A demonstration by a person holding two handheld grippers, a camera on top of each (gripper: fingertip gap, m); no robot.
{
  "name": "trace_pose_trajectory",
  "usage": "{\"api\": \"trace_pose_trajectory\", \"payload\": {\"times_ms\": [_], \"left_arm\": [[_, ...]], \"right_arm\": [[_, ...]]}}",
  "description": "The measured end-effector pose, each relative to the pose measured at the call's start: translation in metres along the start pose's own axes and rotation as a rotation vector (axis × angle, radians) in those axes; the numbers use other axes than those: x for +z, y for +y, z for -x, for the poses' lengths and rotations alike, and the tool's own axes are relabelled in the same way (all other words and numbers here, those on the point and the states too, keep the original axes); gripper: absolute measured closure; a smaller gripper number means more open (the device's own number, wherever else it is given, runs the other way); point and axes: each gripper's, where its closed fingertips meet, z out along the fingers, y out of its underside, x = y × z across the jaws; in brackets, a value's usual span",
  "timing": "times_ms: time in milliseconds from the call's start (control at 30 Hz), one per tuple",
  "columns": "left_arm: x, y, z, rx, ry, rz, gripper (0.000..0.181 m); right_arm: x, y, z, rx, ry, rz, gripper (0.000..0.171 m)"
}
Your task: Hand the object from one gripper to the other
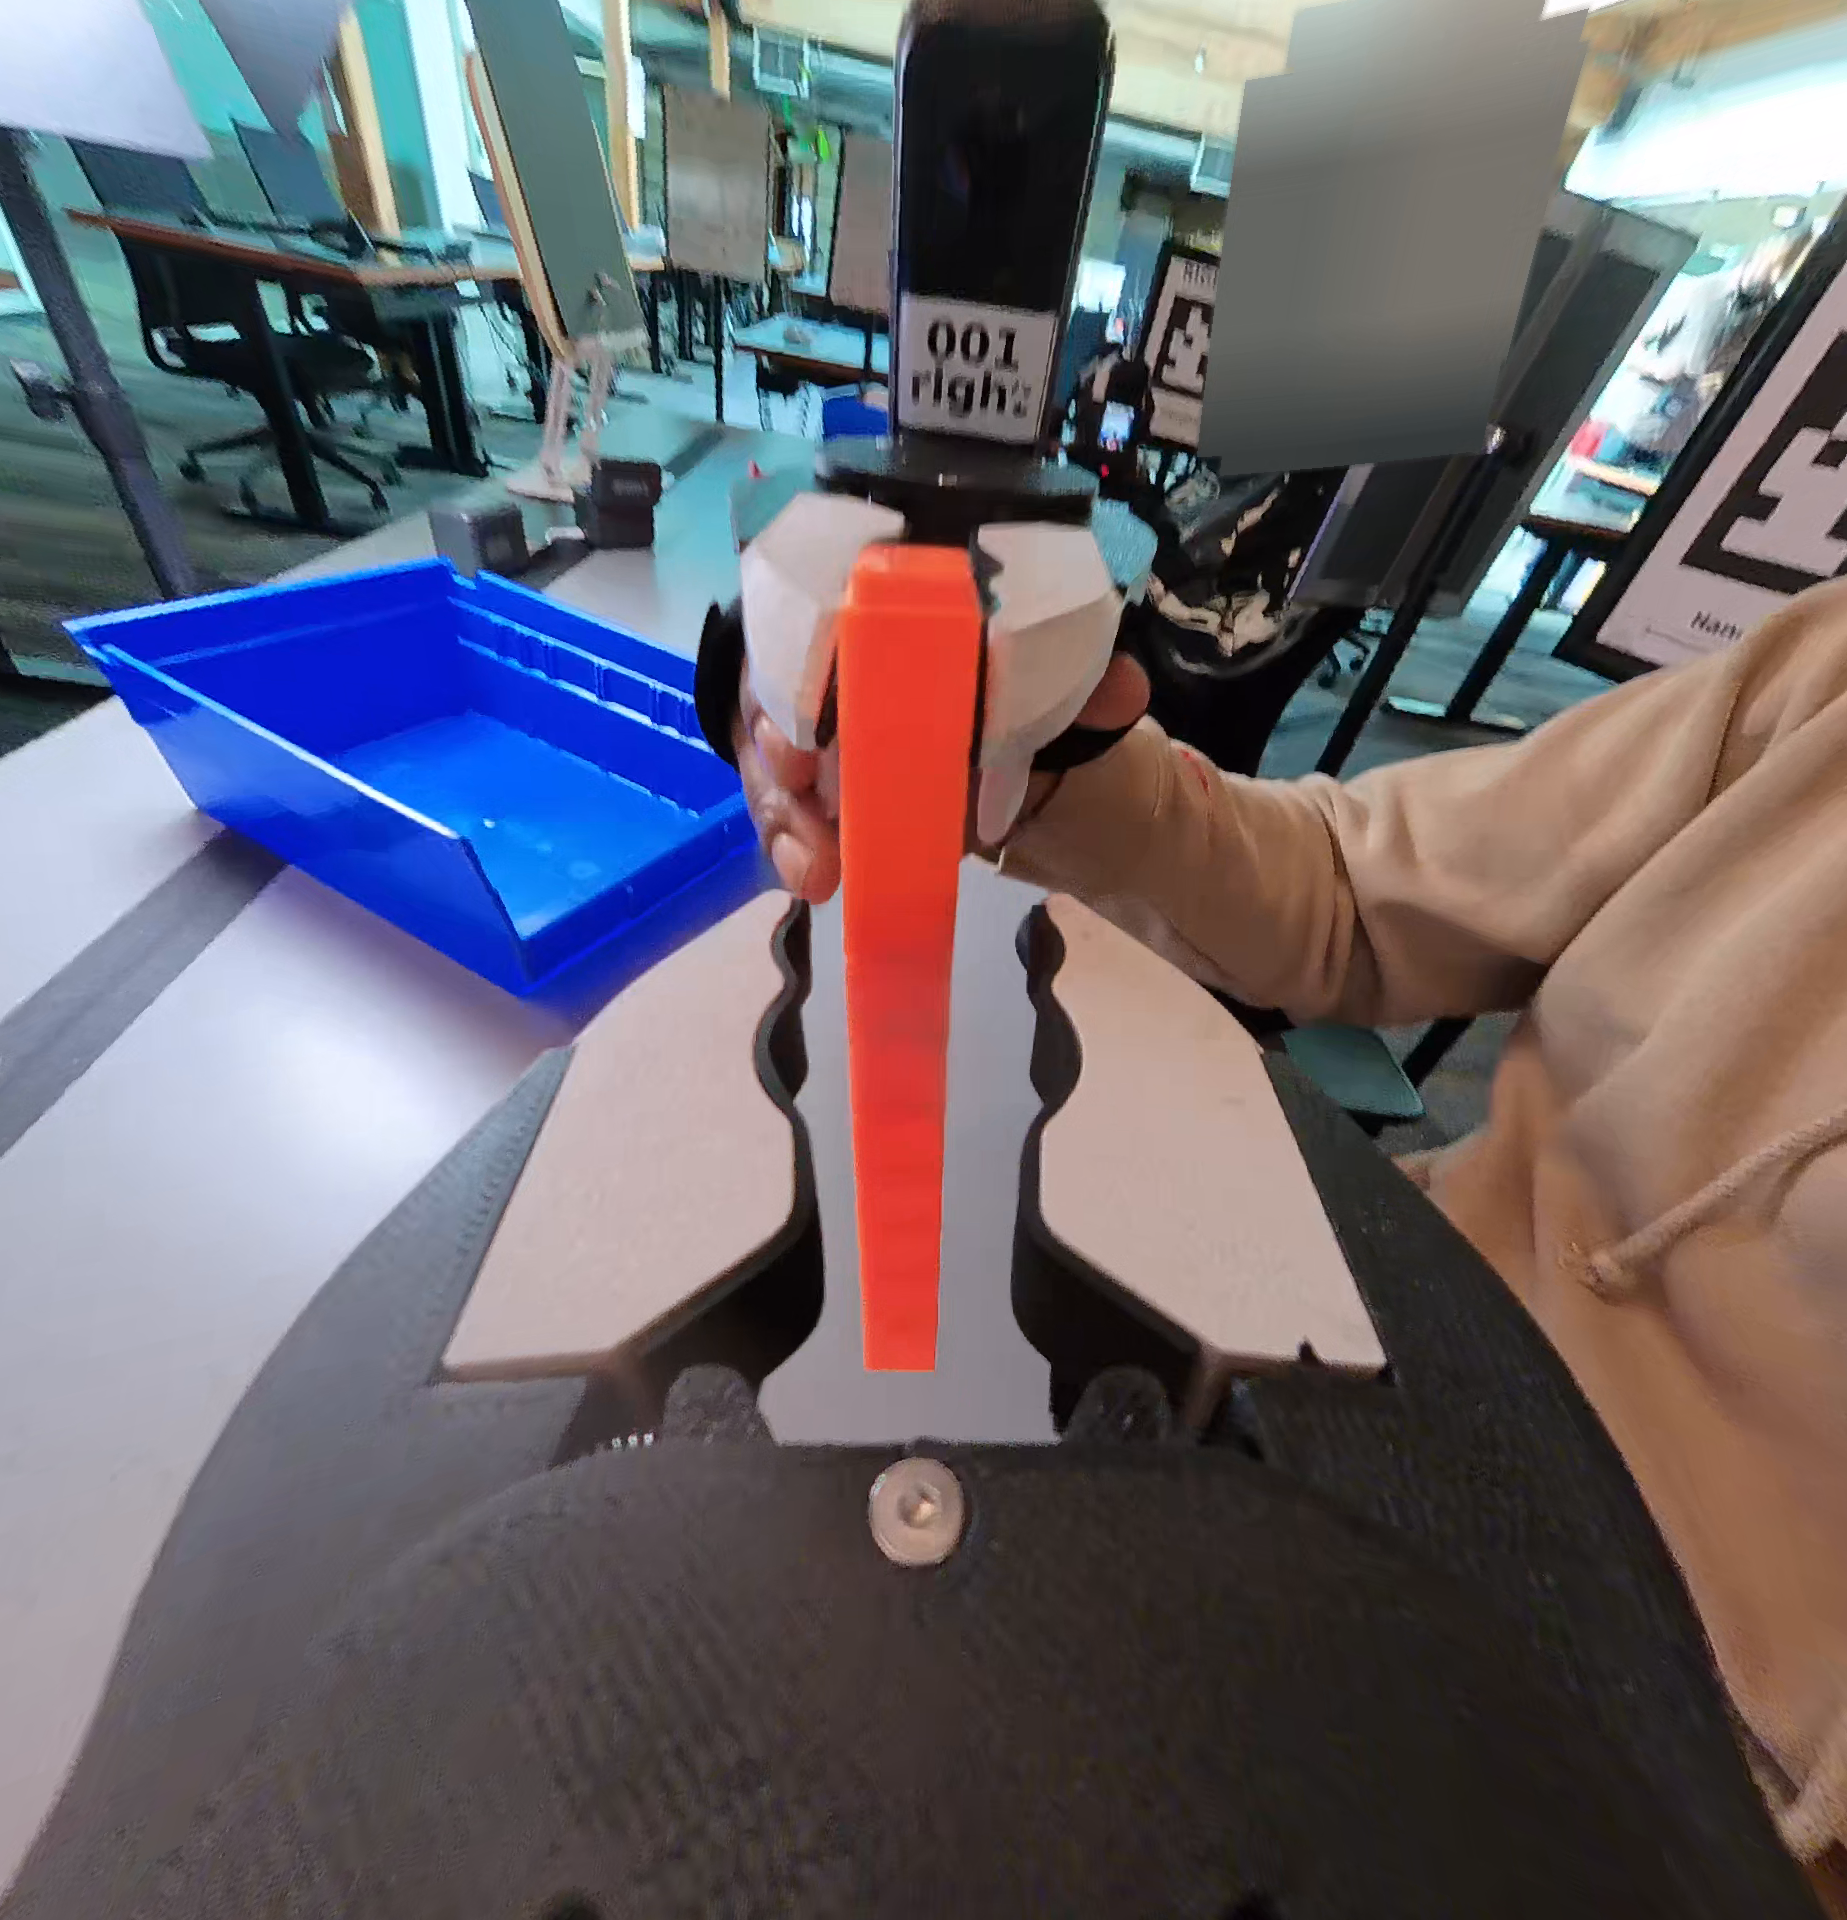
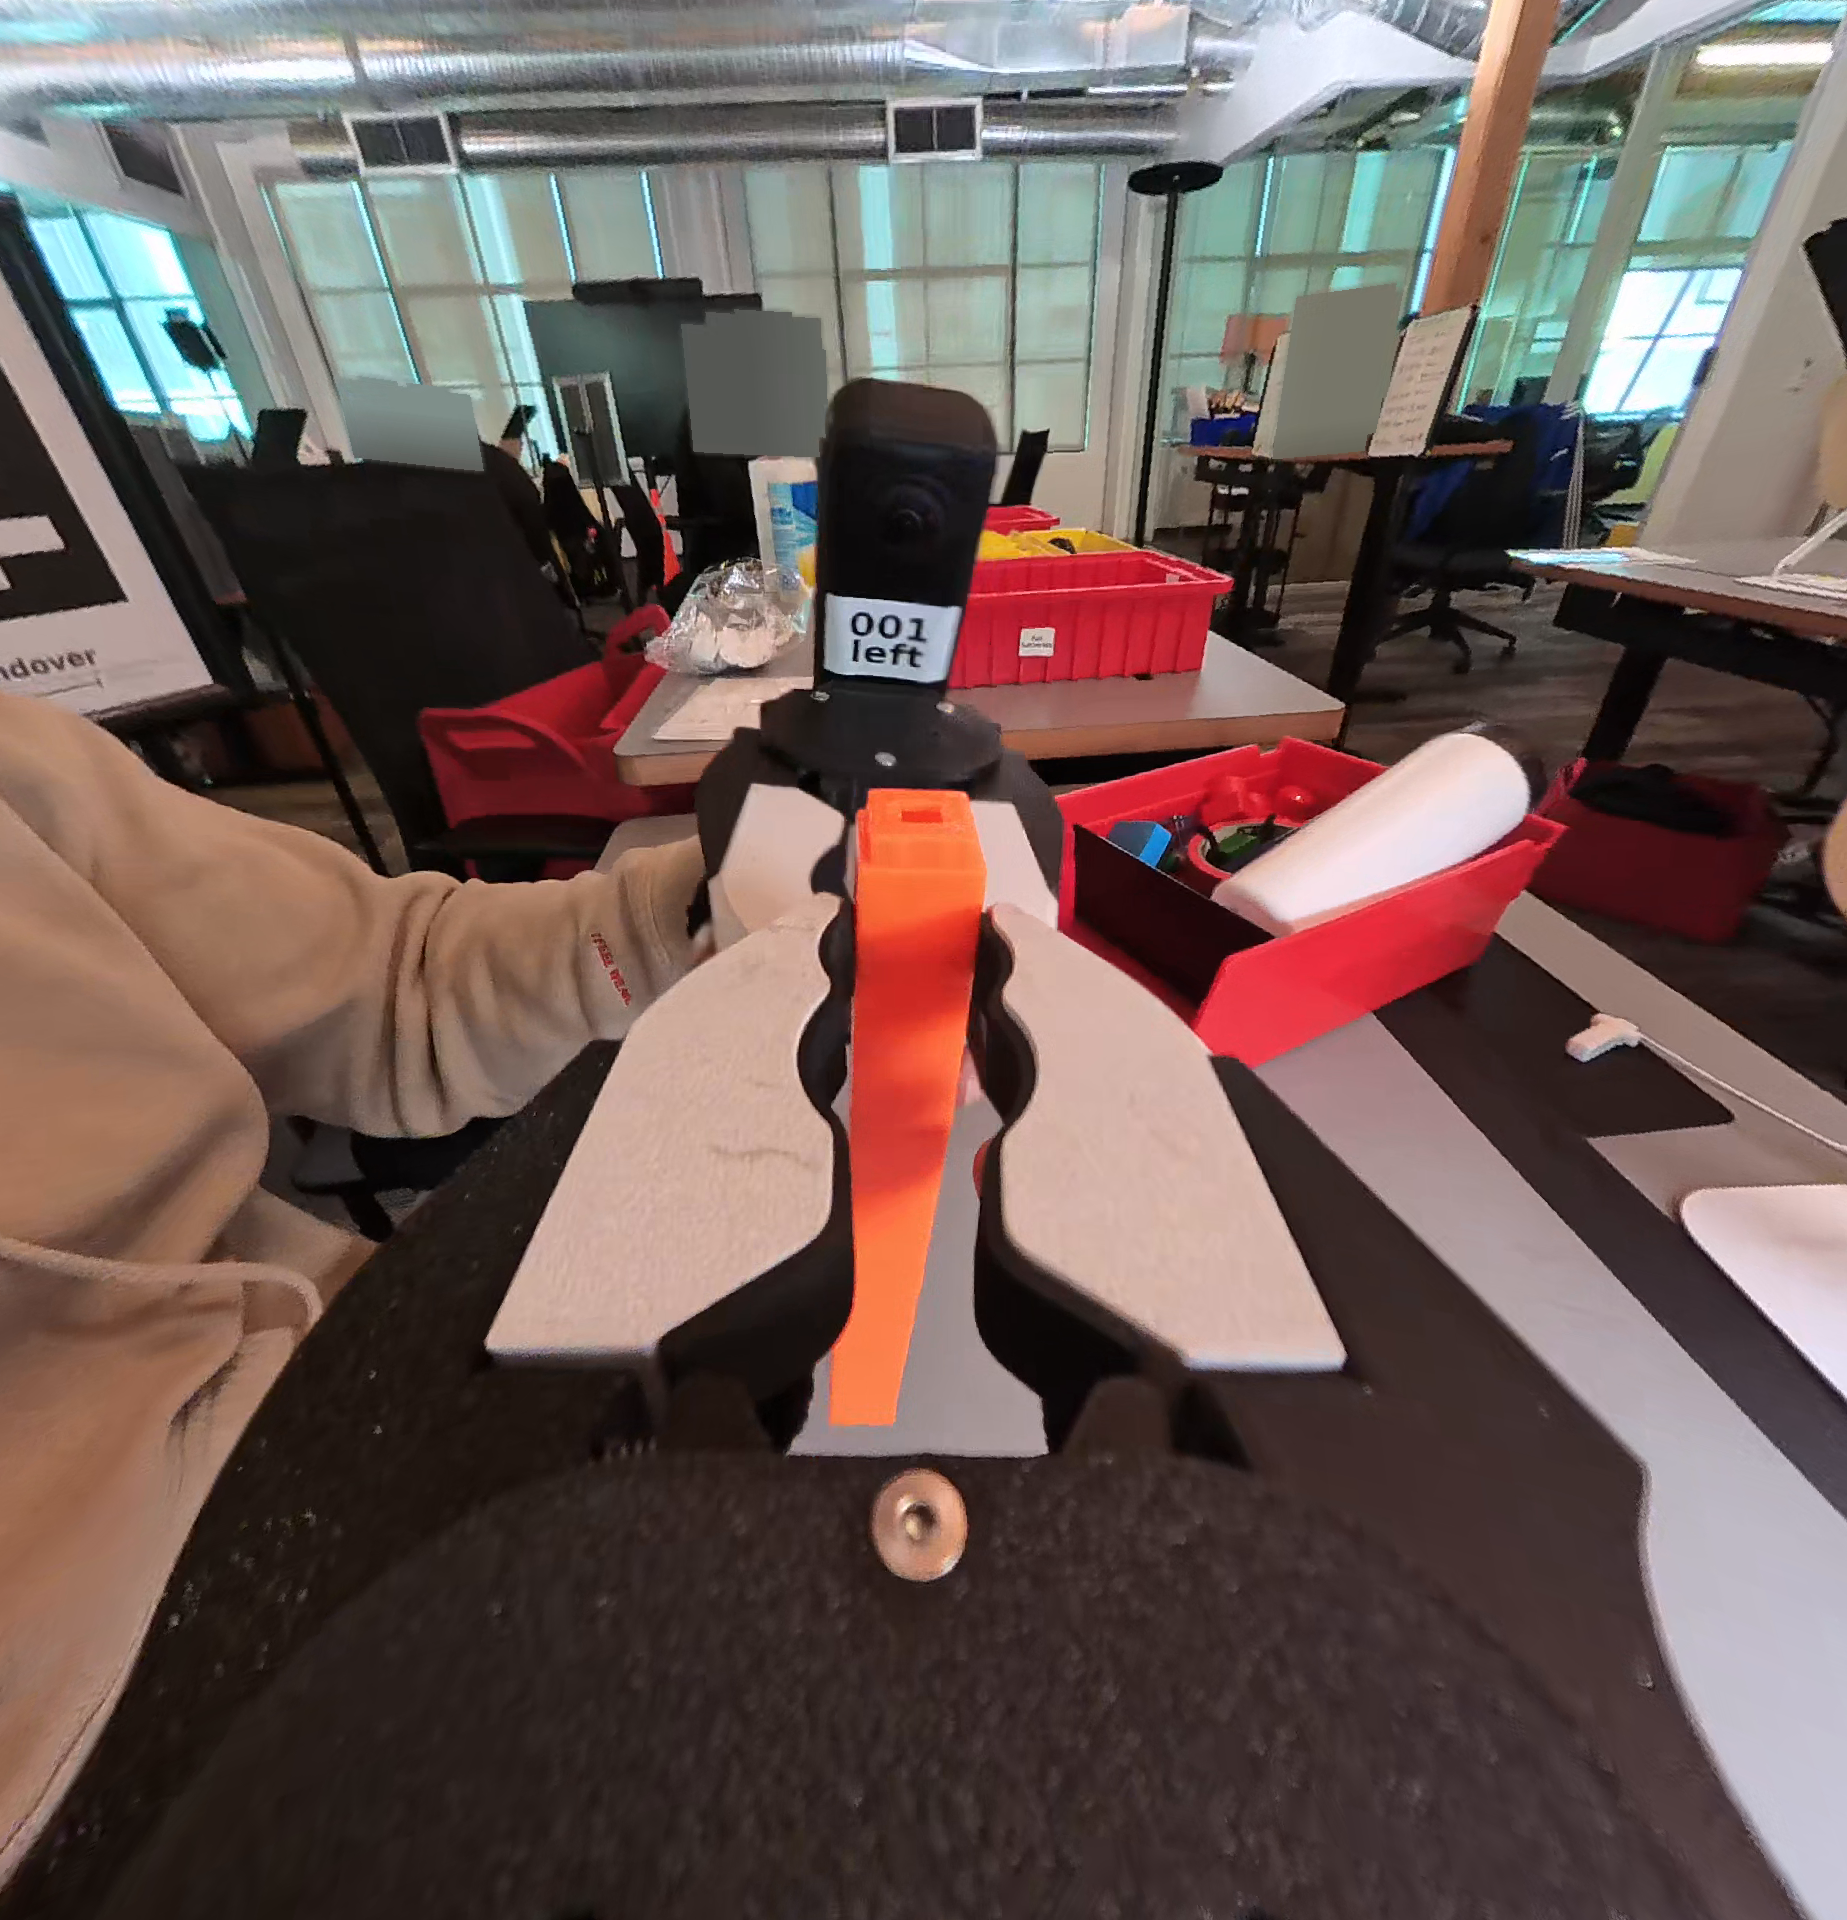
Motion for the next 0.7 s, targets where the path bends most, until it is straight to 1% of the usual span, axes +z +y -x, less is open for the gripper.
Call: {"api": "trace_pose_trajectory", "payload": {"times_ms": [133,167,200,267,400,467,567,700], "left_arm": [[0.002,-0.01,0.005,0.003,-0.044,-0.073,0.148],[0.003,-0.009,0.005,0.007,-0.049,-0.07,0.151],[0.004,-0.009,0.006,0.016,-0.056,-0.068,0.159],[0.004,-0.01,0.006,0.03,-0.07,-0.079,0.159],[0.001,-0.015,0.009,-0.01,-0.066,-0.122,0.159],[-0.004,-0.02,0.011,-0.038,-0.066,-0.166,0.159],[-0.011,-0.027,0.014,-0.076,-0.055,-0.215,0.159],[-0.009,-0.027,0.012,-0.09,-0.035,-0.232,0.159]], "right_arm": [[0.0,0.004,-0.005,0.038,0.003,-0.009,0.149],[0.002,0.004,-0.004,0.046,0.0,-0.016,0.149],[0.004,0.005,-0.003,0.047,-0.004,-0.014,0.149],[0.005,0.005,-0.003,0.043,0.007,-0.018,0.149],[0.001,0.004,-0.007,0.071,0.017,-0.024,0.148],[-0.004,0.003,-0.01,0.075,0.02,-0.035,0.14],[-0.008,0.013,-0.015,0.084,0.01,0.002,0.138],[0.007,0.024,-0.008,0.112,-0.034,0.011,0.14]]}}
